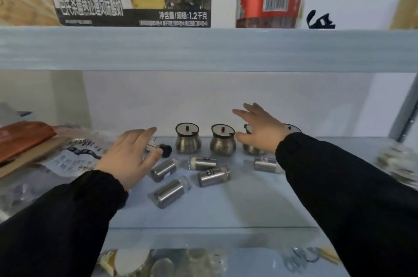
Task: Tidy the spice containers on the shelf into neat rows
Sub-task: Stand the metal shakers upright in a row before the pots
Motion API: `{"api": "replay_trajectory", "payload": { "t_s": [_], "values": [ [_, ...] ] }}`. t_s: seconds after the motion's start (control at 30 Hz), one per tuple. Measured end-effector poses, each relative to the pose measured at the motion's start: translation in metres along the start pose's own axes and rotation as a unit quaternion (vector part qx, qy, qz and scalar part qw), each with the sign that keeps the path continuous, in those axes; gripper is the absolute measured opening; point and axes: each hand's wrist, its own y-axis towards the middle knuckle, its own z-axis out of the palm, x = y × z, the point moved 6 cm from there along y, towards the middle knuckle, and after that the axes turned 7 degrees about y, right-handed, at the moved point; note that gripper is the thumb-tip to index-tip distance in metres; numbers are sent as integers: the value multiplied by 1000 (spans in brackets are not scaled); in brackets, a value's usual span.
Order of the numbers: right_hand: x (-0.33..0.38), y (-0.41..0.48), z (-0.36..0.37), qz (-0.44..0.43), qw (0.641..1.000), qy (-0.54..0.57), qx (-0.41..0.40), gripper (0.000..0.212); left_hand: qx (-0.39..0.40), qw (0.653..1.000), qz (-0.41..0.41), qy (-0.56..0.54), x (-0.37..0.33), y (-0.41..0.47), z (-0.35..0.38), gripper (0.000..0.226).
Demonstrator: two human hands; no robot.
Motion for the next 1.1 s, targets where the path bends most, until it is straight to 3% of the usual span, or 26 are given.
{"api": "replay_trajectory", "payload": {
  "t_s": [0.43,0.63,0.9,1.1],
  "values": [
    [-154,-161,-95,83,993,15,-83,72,16,998,58,-27,-189,12,9,79],
    [-219,-226,-115,111,991,13,-77,70,17,995,87,-49,-285,-5,7,74],
    [-233,-250,-94,115,991,31,-62,69,49,993,100,-36,-313,-22,16,73],
    [-218,-230,-72,135,991,-1,-28,75,37,990,131,-38,-297,-22,10,71]
  ]
}}
